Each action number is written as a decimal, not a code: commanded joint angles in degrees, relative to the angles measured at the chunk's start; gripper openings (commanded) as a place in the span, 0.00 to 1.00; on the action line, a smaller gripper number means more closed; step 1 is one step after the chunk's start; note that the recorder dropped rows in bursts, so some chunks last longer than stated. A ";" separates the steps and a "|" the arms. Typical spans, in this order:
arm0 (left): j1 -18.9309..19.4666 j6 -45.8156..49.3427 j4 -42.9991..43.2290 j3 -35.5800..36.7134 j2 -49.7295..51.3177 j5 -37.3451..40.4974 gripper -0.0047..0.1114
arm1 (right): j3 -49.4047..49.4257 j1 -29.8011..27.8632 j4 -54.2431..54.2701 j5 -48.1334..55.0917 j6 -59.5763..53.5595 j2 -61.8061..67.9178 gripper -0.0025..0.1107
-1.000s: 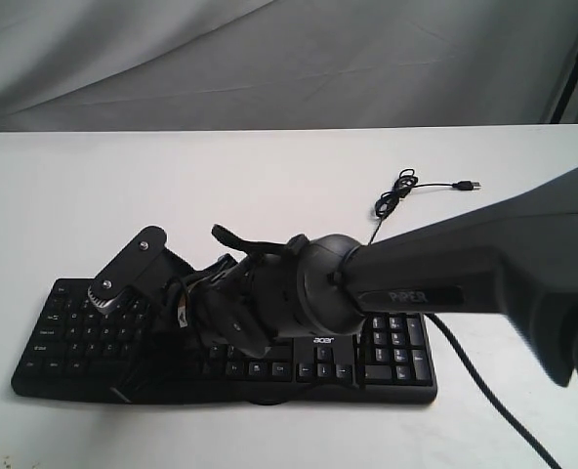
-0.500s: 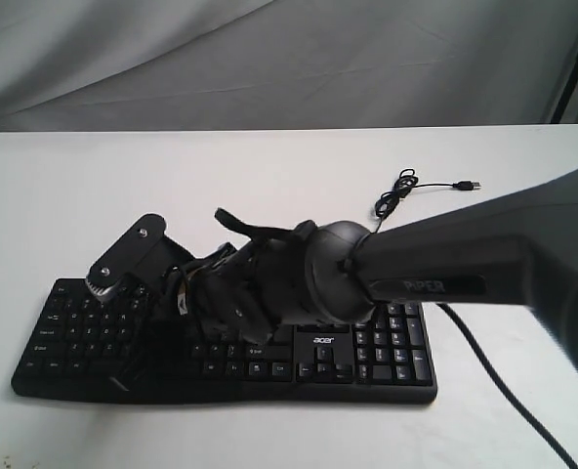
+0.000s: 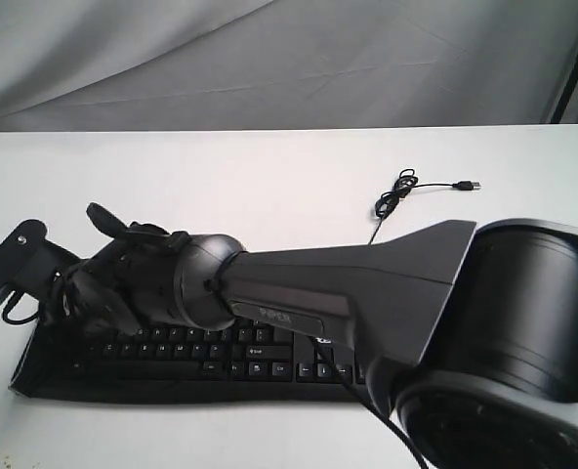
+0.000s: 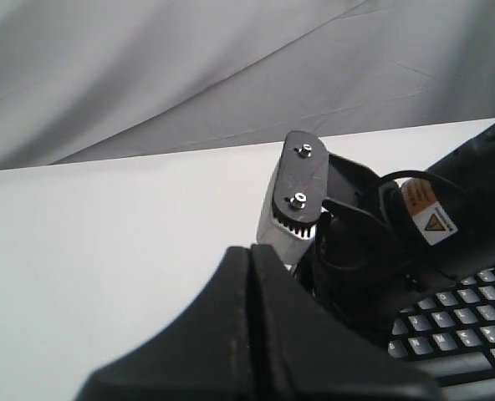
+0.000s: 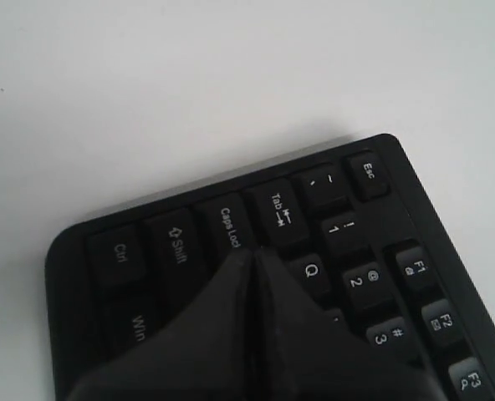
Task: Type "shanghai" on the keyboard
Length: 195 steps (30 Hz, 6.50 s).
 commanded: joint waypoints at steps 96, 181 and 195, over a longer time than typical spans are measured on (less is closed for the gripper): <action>-0.23 -0.16 0.04 0.25 -0.20 -0.27 0.04 | 23.36 -3.94 0.55 -10.20 3.51 -11.28 0.02; -0.23 -0.16 0.04 0.25 -0.20 -0.27 0.04 | 0.69 -0.49 -2.06 -0.25 1.94 -0.68 0.02; -0.23 -0.16 0.04 0.25 -0.20 -0.27 0.04 | 0.69 -0.49 -0.18 -1.89 1.41 1.59 0.02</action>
